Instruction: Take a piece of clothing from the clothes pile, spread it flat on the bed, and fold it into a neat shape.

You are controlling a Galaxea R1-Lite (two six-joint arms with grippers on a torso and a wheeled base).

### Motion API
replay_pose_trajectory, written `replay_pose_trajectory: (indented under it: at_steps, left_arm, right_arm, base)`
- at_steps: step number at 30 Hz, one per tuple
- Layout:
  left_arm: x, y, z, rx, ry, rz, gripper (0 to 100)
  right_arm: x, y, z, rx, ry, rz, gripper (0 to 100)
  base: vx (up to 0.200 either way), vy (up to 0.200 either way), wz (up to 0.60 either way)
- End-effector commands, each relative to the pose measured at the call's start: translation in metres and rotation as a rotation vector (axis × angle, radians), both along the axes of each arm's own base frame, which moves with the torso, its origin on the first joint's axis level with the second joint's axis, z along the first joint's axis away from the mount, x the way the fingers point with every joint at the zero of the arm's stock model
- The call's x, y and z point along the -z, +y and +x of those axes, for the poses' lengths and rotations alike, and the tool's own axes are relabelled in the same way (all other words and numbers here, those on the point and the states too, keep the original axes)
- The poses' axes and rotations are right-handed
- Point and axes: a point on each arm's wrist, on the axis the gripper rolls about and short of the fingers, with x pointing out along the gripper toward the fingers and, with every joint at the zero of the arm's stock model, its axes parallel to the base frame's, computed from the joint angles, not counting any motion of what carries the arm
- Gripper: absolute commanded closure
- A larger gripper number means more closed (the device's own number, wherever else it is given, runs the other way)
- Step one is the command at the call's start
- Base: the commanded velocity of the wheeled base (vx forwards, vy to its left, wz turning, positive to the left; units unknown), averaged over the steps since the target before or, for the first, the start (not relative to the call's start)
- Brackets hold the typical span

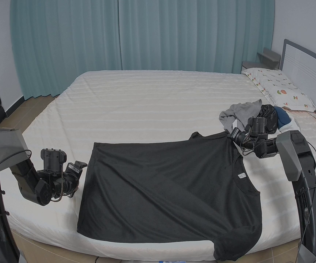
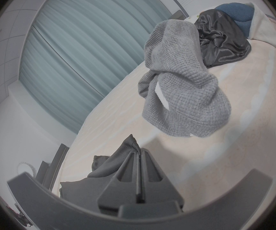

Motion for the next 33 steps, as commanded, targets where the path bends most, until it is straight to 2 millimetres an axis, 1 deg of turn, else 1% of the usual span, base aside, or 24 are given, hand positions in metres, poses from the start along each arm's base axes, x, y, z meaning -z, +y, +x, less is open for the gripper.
replay_pose_trajectory:
  at_steps: [1, 10, 15, 18, 28, 30, 31, 33]
  left_arm:
    - [0.001, 0.0, 0.0, 0.0, 0.002, 0.001, 0]
    - [0.001, 0.0, 0.0, 0.0, 0.002, 0.001, 0]
    - [0.001, 0.0, -0.002, 0.002, 0.006, 0.004, 0]
    - [0.001, 0.0, -0.002, 0.001, 0.003, 0.002, 0]
    - [0.001, 0.0, -0.002, 0.001, 0.005, 0.002, 0]
    - [0.001, 0.0, -0.003, 0.002, 0.005, 0.0, 0]
    - [0.001, 0.0, -0.003, 0.002, 0.004, 0.0, 0]
    - [0.0, 0.0, -0.003, 0.002, 0.001, -0.007, 0]
  right_arm:
    - [0.001, -0.001, 0.001, 0.015, -0.004, -0.006, 100]
    - [-0.001, -0.005, 0.002, 0.032, -0.032, -0.009, 100]
    - [-0.006, -0.009, 0.005, 0.071, -0.117, -0.02, 100]
    - [0.001, -0.008, 0.006, 0.092, -0.142, -0.035, 100]
    - [0.005, -0.011, 0.006, 0.094, -0.13, -0.037, 100]
    - [0.009, -0.011, 0.005, 0.093, -0.12, -0.037, 100]
    - [0.01, -0.011, 0.005, 0.093, -0.119, -0.037, 0]
    - [0.011, -0.011, 0.005, 0.098, -0.115, -0.035, 0]
  base:
    - [0.0, 0.0, 0.0]
    - [0.0, 0.0, 0.0]
    - [0.0, 0.0, 0.0]
    - [0.0, 0.0, 0.0]
    - [0.0, 0.0, 0.0]
    - [0.0, 0.0, 0.0]
    - [0.0, 0.0, 0.0]
    - [0.0, 0.0, 0.0]
